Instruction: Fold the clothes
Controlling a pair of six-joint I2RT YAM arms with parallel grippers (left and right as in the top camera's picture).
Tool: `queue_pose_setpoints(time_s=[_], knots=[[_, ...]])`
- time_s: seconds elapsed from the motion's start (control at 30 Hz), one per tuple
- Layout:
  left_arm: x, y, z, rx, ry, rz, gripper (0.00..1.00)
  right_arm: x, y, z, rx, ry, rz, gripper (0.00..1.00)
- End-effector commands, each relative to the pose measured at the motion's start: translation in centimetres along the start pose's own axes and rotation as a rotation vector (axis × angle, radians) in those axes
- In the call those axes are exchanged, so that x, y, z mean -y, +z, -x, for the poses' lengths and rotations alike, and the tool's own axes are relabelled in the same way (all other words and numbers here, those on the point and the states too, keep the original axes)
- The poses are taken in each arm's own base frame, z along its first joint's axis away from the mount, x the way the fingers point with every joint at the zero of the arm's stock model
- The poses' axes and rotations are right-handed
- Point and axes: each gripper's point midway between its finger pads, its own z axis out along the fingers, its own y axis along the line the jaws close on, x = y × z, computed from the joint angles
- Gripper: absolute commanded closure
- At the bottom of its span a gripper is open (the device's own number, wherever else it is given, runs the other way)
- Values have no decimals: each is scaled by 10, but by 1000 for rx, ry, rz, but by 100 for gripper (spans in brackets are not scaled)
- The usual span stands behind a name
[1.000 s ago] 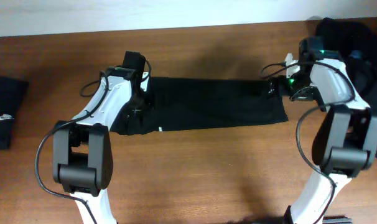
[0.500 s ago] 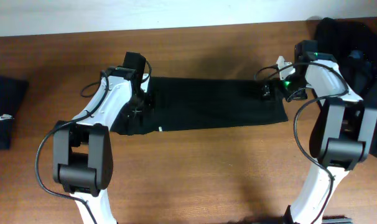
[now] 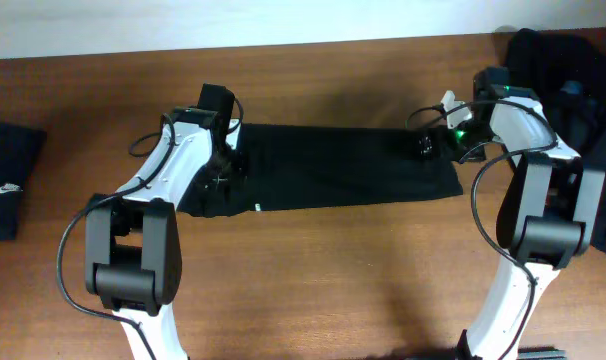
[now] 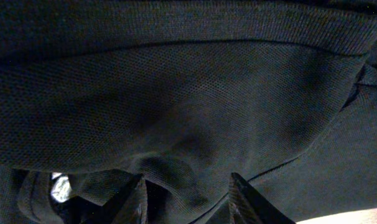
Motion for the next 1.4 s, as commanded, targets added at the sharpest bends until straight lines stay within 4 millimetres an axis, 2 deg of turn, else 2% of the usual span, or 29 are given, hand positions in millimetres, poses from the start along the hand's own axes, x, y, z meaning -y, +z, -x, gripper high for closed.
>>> queue_pose_setpoints(time_s=[0.0, 0.27, 0.33, 0.4, 0.5, 0.53, 0.9, 1.1, 1.27, 1.37], knots=[[2, 1, -1, -6, -6, -14, 58, -18, 27, -13, -51, 27, 147, 13], [2, 1, -1, -5, -5, -14, 57, -22, 26, -21, -82, 42, 164, 14], [2, 1, -1, -5, -6, -14, 57, -24, 26, -21, -83, 44, 172, 18], [2, 1, -1, -4, -5, -14, 57, -24, 25, -21, -84, 45, 176, 27], [2, 1, -1, -4, -5, -14, 57, -25, 25, -22, -86, 46, 180, 48], [2, 1, -1, -4, -5, -14, 58, -26, 25, -22, -85, 46, 184, 52], [3, 1, 1, 2, -5, -15, 57, -42, 22, -16, -58, 51, 281, 51], [3, 1, 1, 2, -5, -15, 57, -42, 22, -17, -60, 53, 281, 53], [3, 1, 4, 13, -4, -17, 57, -51, 19, -13, -41, 53, 339, 68], [4, -1, 8, 29, -2, -19, 57, -51, 19, -10, -30, 48, 338, 81]])
